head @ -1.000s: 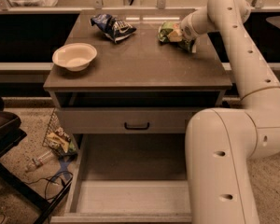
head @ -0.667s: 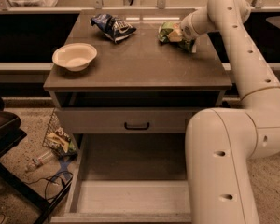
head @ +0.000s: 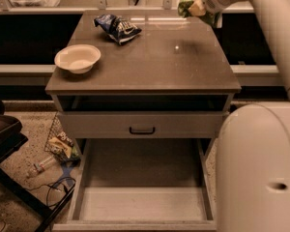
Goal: Place green jalapeno chip bag into middle drawer
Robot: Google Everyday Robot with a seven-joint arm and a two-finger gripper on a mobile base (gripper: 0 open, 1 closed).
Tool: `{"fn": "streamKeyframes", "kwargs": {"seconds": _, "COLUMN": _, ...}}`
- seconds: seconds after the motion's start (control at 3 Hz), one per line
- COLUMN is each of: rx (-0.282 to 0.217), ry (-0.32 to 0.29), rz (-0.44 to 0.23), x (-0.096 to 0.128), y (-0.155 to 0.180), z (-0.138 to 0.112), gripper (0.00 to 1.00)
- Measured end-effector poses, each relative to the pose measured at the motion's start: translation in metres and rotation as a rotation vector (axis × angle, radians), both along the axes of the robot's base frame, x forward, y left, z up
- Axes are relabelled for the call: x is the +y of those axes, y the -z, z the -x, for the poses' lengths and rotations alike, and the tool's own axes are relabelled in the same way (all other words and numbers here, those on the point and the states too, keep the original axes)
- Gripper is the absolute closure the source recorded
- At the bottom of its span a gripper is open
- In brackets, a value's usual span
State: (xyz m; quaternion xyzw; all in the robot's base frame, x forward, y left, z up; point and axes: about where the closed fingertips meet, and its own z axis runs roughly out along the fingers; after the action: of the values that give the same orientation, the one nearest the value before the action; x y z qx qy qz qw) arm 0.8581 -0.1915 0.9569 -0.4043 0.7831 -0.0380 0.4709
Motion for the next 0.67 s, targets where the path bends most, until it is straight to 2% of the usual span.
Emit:
{"fn": "streamKeyframes", "kwargs": {"seconds": 0.33, "rx": -0.097, "ry": 0.016, "rz": 0.071, "x": -0.005, "y": -0.065, "z": 0.039, "gripper": 1.00}}
{"fn": "streamKeyframes", "kwargs": {"seconds": 0.67, "rx": -0.145, "ry": 0.023, "rz": 0.069, "x": -0.013, "y": -0.096, "z": 0.083, "gripper": 1.00}}
